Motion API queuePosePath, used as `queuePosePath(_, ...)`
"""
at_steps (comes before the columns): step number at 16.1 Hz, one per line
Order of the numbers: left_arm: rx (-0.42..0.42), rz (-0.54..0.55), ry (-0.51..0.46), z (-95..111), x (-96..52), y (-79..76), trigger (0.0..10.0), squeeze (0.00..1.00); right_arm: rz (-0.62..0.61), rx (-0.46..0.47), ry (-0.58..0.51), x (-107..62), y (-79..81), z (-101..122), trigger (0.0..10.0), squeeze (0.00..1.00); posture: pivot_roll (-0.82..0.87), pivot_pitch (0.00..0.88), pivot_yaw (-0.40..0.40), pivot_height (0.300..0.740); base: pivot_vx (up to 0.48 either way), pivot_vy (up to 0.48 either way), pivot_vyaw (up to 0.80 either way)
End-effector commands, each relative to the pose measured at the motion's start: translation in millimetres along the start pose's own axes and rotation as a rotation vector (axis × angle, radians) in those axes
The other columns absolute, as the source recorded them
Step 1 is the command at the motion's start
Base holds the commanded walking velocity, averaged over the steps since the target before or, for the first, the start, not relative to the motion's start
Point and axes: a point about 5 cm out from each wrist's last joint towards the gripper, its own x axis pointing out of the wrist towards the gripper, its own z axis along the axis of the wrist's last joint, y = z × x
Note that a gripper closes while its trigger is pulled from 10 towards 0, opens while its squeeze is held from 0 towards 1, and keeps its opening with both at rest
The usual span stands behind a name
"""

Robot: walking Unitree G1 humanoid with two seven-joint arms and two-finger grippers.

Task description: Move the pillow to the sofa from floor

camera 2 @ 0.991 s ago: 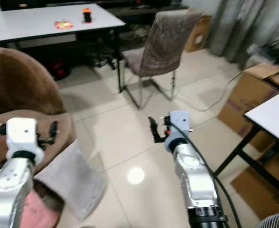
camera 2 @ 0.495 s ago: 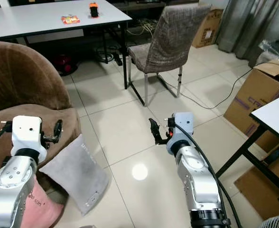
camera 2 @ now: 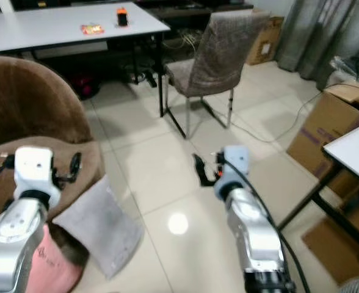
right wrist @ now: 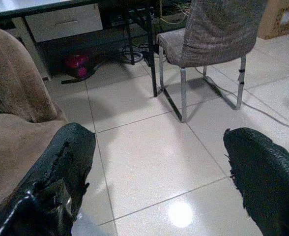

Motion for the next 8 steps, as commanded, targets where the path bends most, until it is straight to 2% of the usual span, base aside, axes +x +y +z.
queuePosePath(1, 0.004, 0.007, 0.001, 0.1, 0.2, 2.7, 10.0, 0.0, 0.013, -0.003, -0.002, 2.7, 2.9, 2.9, 10.0, 0.0, 0.0, 0.0, -0.002, 0.74, 0.285, 0.0, 0.8)
queuePosePath(4, 0.005, 0.005, 0.0, 0.2, 0.3, 3.0, 10.0, 0.0, 0.023, -0.025, -0.005, 4.1, 4.9, 3.7, 10.0, 0.0, 0.0, 0.0, -0.002, 0.74, 0.287, 0.0, 0.8)
queuePosePath(8, 0.011, 0.003, -0.003, 0.8, 1.7, 3.4, 10.0, 0.0, 0.009, 0.005, 0.002, 6.2, 4.4, 2.8, 10.0, 0.0, 0.0, 0.0, 0.002, 0.74, 0.283, 0.0, 0.0)
